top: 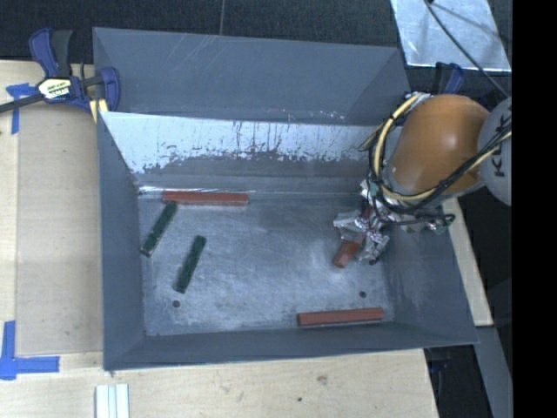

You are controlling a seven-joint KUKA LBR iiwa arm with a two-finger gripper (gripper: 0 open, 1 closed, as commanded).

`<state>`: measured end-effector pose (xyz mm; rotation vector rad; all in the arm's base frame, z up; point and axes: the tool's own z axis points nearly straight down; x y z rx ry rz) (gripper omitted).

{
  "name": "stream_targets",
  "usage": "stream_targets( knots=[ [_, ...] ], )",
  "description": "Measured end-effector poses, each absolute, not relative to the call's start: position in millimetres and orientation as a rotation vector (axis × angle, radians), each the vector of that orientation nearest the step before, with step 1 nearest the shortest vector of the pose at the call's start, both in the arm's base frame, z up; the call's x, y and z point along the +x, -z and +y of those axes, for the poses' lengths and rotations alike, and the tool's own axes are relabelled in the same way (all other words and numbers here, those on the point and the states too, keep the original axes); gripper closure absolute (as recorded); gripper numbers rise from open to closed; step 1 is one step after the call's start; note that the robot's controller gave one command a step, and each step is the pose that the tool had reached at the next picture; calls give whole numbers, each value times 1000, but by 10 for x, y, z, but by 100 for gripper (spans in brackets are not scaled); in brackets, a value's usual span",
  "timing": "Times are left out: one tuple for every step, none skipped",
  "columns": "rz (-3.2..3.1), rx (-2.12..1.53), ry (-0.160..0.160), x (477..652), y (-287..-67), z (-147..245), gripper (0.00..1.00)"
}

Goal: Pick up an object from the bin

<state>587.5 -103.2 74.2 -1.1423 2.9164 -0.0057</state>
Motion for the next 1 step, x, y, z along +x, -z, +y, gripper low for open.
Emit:
stream_targets(
  knots=[
    [2831,-1338,10,5796,-2691,-1051,100]
  ],
)
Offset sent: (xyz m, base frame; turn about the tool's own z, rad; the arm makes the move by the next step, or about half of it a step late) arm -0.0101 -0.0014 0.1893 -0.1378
